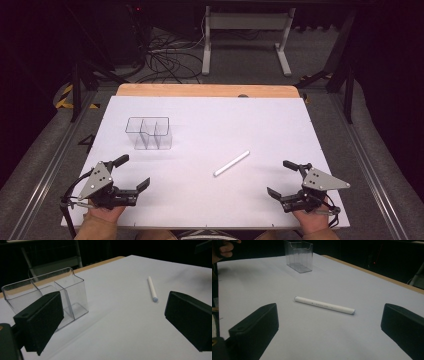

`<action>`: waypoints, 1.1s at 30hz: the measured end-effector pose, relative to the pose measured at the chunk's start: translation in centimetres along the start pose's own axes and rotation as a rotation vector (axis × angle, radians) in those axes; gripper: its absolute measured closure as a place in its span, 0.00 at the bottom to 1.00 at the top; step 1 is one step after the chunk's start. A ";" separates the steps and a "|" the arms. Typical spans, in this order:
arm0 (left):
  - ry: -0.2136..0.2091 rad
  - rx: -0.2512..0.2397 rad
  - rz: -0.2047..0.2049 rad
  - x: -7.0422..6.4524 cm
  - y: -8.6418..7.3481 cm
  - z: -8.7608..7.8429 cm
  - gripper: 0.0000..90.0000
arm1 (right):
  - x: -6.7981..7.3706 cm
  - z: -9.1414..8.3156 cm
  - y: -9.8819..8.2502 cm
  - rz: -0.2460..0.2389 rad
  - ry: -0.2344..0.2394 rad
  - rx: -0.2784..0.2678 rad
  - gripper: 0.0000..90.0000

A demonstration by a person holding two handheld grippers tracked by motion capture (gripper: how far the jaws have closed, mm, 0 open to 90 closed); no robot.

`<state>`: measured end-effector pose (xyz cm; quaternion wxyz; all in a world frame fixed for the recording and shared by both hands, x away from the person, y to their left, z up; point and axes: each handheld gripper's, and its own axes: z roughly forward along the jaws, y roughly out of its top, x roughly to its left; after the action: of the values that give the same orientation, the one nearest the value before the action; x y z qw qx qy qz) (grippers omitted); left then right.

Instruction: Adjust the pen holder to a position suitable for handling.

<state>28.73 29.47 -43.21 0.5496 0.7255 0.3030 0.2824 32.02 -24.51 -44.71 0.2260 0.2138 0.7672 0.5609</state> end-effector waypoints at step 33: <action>-0.095 0.031 0.051 1.2 4.1 3.5 0.10 | 0.4 -1.7 -1.2 0.054 -0.022 0.011 0.03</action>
<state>32.69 27.27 -39.97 0.5448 0.7540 0.2622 0.2567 30.65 -25.93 -45.47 0.2179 0.2417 0.7619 0.5600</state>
